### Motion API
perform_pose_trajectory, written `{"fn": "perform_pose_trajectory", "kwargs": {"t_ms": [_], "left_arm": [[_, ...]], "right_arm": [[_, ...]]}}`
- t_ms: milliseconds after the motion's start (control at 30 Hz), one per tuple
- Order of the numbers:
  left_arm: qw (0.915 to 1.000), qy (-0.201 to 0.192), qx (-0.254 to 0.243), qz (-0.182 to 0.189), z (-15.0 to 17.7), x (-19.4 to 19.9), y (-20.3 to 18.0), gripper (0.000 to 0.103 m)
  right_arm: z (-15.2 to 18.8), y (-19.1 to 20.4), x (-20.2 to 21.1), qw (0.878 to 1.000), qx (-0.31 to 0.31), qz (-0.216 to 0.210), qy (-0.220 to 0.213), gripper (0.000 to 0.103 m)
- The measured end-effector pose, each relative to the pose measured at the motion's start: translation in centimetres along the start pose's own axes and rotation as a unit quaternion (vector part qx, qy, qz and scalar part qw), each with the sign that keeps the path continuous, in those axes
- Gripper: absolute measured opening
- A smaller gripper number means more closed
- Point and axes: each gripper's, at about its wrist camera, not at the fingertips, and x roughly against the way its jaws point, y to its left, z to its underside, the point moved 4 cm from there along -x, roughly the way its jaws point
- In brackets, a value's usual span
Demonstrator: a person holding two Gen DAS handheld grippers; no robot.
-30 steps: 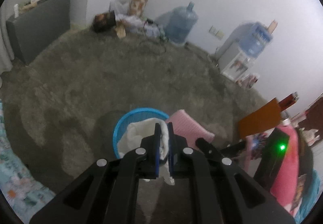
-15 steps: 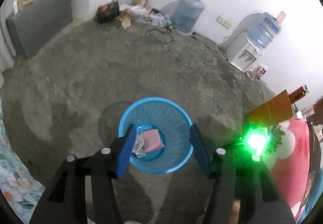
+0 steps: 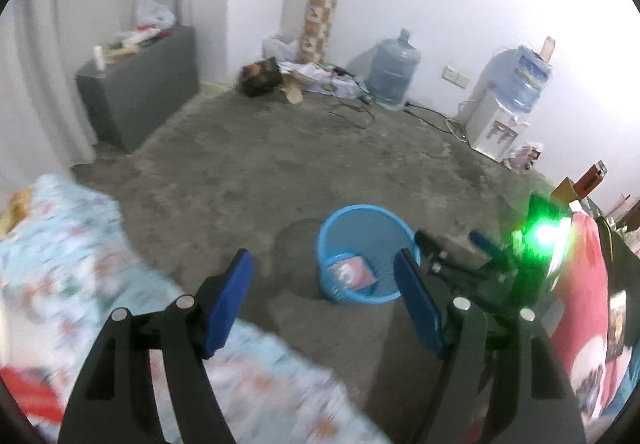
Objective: Collect trash
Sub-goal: 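Move both open tools back to the trash pile on the bed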
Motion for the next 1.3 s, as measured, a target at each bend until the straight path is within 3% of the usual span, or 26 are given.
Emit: {"fn": "perform_pose_trajectory", "kwargs": {"t_ms": [267, 467, 600, 800, 933, 1100, 1300], "left_arm": [[0.9968, -0.052, 0.049, -0.036, 6.6, 11.1, 5.5, 0.097], [0.9869, -0.085, 0.115, -0.075, 11.6, 17.4, 9.6, 0.098], [0.9779, -0.103, 0.16, -0.087, 14.1, 20.4, 12.0, 0.098], [0.9637, -0.132, 0.218, -0.079, 17.1, 23.6, 14.5, 0.098], [0.9533, -0.151, 0.244, -0.094, 18.6, 25.2, 16.5, 0.098], [0.9395, -0.174, 0.269, -0.121, 19.6, 26.2, 18.9, 0.098], [0.9344, -0.18, 0.269, -0.148, 20.0, 26.2, 20.9, 0.098]], "right_arm": [[0.0, 6.5, 5.1, 0.994, 0.102, 0.0, -0.035, 0.095], [0.8, 12.2, 9.1, 0.98, 0.182, -0.035, -0.07, 0.095], [2.0, 16.1, 10.7, 0.969, 0.22, -0.083, -0.077, 0.095], [3.8, 21.6, 12.3, 0.951, 0.257, -0.161, -0.065, 0.095], [4.9, 24.6, 12.9, 0.934, 0.273, -0.225, -0.052, 0.095], [6.4, 28.0, 12.5, 0.916, 0.29, -0.275, -0.028, 0.095], [7.2, 30.2, 12.8, 0.9, 0.298, -0.318, -0.016, 0.095]]}}
